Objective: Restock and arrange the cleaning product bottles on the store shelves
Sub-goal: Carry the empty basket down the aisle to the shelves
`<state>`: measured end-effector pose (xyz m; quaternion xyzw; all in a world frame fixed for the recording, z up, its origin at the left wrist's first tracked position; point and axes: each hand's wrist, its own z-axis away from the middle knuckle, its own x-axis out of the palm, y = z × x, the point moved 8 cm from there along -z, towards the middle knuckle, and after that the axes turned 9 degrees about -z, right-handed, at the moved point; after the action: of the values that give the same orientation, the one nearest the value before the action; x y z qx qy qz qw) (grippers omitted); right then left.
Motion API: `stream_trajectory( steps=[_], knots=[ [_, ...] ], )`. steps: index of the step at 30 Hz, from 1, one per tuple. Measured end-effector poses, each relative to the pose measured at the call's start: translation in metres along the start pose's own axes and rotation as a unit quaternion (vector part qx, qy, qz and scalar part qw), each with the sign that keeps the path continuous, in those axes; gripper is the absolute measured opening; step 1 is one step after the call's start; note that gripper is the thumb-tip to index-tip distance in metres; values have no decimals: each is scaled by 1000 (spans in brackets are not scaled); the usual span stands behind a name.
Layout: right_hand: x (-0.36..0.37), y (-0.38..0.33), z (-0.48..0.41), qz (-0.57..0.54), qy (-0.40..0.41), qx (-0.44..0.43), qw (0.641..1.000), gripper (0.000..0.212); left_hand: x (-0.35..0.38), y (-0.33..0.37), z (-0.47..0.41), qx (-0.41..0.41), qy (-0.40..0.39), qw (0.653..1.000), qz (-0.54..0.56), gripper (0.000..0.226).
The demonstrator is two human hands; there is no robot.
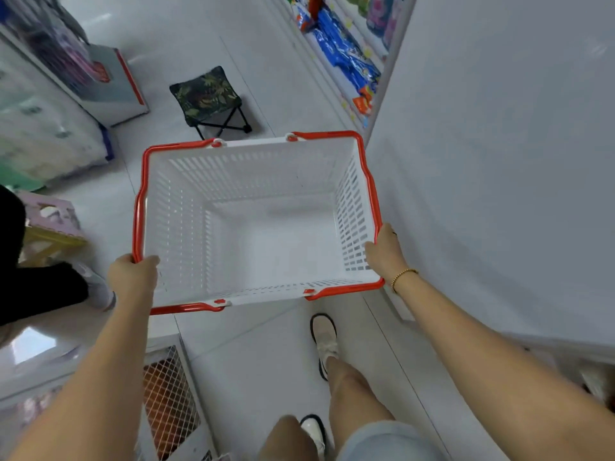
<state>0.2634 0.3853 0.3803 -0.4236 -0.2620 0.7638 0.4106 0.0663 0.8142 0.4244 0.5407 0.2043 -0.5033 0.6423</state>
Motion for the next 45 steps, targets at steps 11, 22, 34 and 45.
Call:
stream_trajectory(
  steps=[11,22,34,45],
  knots=[
    [45,-170,-122,-1,26,-58,998,25,-36,117,-136,-34,42,997,51,26],
    [87,-282,-235,-65,123,-36,990,32,-7,270,-311,30,-32,997,57,6],
    [117,-351,-350,-90,166,29,982,32,38,420,-439,59,-80,995,32,4],
    [107,-434,-506,-128,191,47,972,26,104,590,-537,82,-88,993,-3,22]
  ],
)
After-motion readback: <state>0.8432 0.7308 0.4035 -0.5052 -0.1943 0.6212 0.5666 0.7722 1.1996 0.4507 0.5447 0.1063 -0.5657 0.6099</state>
